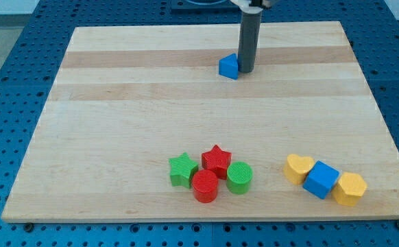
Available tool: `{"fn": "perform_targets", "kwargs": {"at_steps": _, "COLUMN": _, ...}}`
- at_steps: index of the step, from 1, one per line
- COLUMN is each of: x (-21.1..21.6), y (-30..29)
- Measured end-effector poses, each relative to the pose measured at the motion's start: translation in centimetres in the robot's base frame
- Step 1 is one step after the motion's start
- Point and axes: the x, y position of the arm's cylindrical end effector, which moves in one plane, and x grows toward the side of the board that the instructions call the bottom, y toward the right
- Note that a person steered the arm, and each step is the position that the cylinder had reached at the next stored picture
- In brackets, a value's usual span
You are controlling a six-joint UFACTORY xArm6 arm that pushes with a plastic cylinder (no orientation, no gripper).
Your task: Place the blue triangle at the center of the board
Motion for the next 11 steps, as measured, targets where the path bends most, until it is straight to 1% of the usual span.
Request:
{"fn": "perform_targets", "kwargs": {"at_steps": 1, "x": 0.6, "y": -0.6}}
{"fn": "perform_targets", "kwargs": {"at_steps": 2, "x": -3.8, "y": -0.6}}
{"fn": "perform_targets", "kwargs": {"at_steps": 3, "x": -6.5, "y": -0.7}}
{"fn": "perform_targets", "kwargs": {"at_steps": 4, "x": -4.7, "y": -0.8}}
{"fn": "perform_targets", "kwargs": {"at_steps": 5, "x": -1.0, "y": -1.3}}
{"fn": "perform_targets", "kwargs": {"at_steps": 6, "x": 0.9, "y": -2.0}}
{"fn": "perform_targets", "kwargs": {"at_steps": 7, "x": -1.1, "y": -2.0}}
{"fn": "perform_targets", "kwargs": {"at_steps": 8, "x": -4.6, "y": -2.0}}
{"fn": "perform_targets", "kwargs": {"at_steps": 9, "x": -5.4, "y": -2.0}}
{"fn": "perform_targets", "kwargs": {"at_steps": 11, "x": -2.3, "y": -4.0}}
